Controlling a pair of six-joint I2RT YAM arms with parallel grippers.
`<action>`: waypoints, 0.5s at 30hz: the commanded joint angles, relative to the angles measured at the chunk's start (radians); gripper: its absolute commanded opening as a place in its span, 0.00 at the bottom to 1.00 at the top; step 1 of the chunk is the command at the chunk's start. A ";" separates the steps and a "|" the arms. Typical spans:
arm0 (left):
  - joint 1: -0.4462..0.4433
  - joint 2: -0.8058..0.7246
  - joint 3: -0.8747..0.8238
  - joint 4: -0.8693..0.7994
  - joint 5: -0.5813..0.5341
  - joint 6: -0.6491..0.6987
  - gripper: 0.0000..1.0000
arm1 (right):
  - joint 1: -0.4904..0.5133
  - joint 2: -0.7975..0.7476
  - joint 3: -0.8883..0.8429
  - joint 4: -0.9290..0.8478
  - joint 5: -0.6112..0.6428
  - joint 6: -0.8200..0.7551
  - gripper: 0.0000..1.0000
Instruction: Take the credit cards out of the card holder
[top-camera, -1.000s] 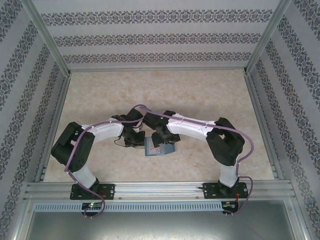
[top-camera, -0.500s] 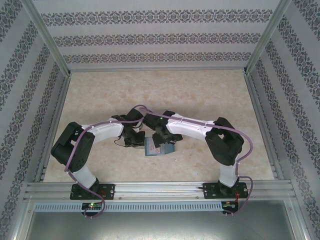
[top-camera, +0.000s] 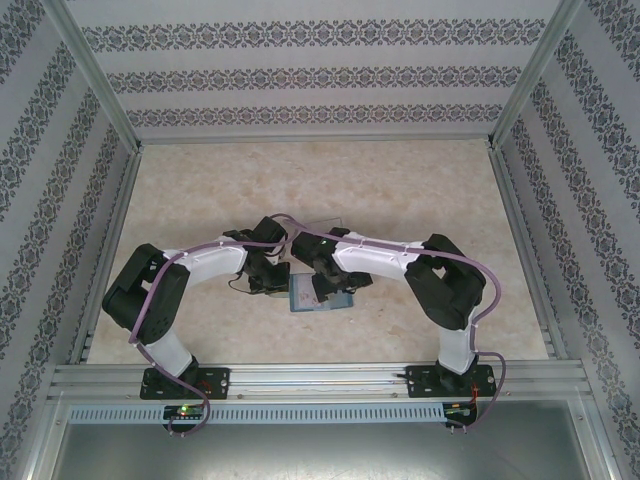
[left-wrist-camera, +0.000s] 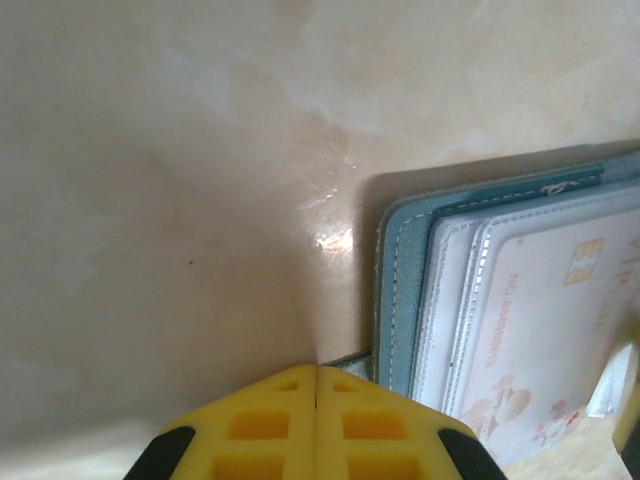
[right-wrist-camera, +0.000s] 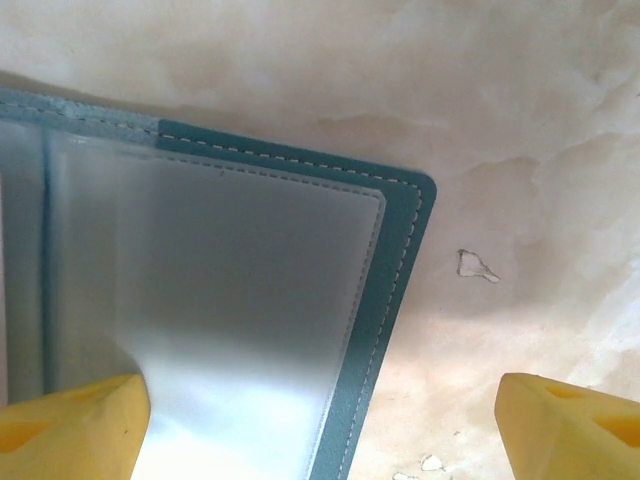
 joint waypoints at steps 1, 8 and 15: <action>-0.010 0.018 0.004 -0.038 -0.001 0.014 0.02 | -0.012 0.020 -0.036 -0.019 0.023 -0.021 0.89; -0.010 -0.028 -0.002 0.001 0.047 -0.021 0.02 | -0.018 -0.049 -0.043 0.023 -0.024 -0.030 0.89; -0.014 -0.062 0.024 0.000 0.072 -0.048 0.02 | -0.040 -0.132 -0.069 0.100 -0.139 -0.010 0.87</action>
